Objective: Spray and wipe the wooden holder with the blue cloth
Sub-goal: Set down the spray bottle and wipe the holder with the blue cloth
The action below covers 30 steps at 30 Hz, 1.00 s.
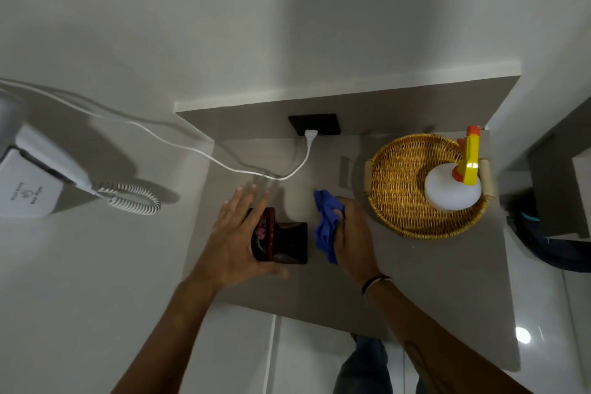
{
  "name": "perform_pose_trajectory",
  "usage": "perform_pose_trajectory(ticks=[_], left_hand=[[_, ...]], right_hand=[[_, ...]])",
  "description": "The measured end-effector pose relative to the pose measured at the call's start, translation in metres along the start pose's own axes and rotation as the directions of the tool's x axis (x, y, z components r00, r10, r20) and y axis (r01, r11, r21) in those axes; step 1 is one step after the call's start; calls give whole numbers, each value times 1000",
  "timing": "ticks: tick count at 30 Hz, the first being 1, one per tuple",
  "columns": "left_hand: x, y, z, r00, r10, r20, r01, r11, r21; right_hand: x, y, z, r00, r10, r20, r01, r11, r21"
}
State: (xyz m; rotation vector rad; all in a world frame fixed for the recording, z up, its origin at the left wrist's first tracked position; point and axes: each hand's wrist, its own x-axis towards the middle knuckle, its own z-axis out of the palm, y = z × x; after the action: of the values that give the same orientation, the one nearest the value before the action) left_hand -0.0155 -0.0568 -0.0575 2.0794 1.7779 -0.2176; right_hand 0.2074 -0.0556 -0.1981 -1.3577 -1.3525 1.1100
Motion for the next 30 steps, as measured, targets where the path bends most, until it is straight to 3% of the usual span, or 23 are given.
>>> perform_pose_trajectory(ticks=[4, 8, 10, 12, 15, 18, 21, 23, 26, 30], left_hand=[[-1, -15, 1, 995, 100, 23, -101, 993, 60], [4, -20, -2, 991, 131, -19, -129, 988, 83], [8, -18, -1, 984, 144, -109, -140, 989, 43], [7, -13, 1, 982, 63, -180, -87, 988, -124], [5, -8, 3, 987, -84, -139, 9, 883, -469], [4, 2, 5, 981, -101, -167, -12, 823, -568], [6, 9, 2, 973, -84, -216, -51, 830, -555], [4, 5, 3, 967, -128, -221, -8, 849, -528], [2, 0, 5, 964, -210, -161, 108, 868, -485], [11, 9, 6, 960, -202, -193, 95, 885, -455]], right_hand=[[4, -16, 12, 989, -144, 44, 138, 982, 128], [6, -20, 35, 987, -120, 104, 114, 992, 58], [7, -29, 42, 984, -130, 118, 123, 990, 71], [7, -40, 47, 978, -149, 146, 134, 985, 105], [2, -53, 56, 967, -205, 151, 212, 977, -31], [3, -53, 57, 926, -300, 228, 337, 930, -147], [11, -39, 50, 849, -365, 382, 475, 844, -250], [20, -25, 41, 828, -325, 458, 496, 806, -325], [35, -1, 24, 849, -233, 475, 461, 765, -449], [40, -1, 24, 896, -206, 394, 383, 809, -445]])
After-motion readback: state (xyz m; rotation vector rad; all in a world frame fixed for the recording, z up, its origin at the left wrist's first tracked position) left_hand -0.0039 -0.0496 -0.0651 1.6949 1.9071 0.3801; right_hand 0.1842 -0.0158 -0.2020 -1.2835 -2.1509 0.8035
